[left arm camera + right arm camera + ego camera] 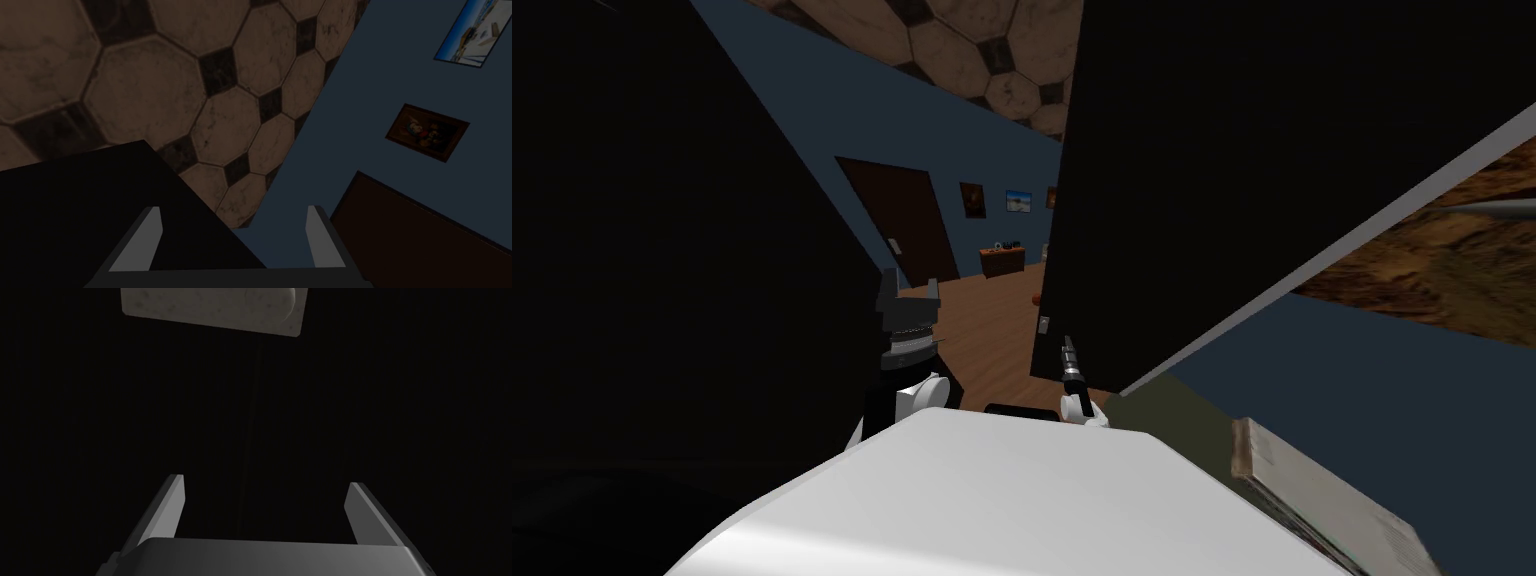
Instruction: Push the door open
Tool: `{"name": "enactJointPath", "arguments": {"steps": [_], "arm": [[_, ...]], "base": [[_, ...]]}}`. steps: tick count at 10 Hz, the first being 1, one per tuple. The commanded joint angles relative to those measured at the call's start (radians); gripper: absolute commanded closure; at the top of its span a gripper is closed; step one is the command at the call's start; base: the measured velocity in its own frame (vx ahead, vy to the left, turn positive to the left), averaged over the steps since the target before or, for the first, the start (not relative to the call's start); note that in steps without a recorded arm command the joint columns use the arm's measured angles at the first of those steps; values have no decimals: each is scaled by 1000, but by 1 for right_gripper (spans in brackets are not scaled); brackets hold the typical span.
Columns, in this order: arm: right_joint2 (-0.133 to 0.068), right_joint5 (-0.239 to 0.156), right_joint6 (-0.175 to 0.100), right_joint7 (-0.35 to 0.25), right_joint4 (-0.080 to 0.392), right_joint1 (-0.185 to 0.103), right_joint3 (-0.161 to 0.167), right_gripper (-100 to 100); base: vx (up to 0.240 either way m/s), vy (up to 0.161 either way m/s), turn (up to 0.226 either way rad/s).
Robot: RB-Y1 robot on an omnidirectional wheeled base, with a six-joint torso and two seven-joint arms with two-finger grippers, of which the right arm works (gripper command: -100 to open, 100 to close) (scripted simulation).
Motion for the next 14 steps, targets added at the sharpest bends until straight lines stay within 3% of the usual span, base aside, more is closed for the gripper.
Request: {"name": "enactJointPath", "arguments": {"steps": [1, 3, 6, 7, 9, 11, 14], "arm": [[0, -4, -8, -6, 30, -22, 12, -100], [26, -14, -14, -4, 72, -58, 46, -100], [48, -20, -18, -2, 98, -81, 68, -100], [68, -24, -20, -1, 117, -98, 84, -100], [83, -27, -22, -1, 129, -109, 94, -100], [65, -26, -22, -3, 124, -104, 92, -100], [35, -27, -24, -2, 126, -105, 89, -100]], "base": [[-68, 25, -90], [-62, 37, -212], [-64, 61, -146], [-81, 102, -199], [-100, 166, -106], [-2, 15, -9], [129, -126, 15]]}}
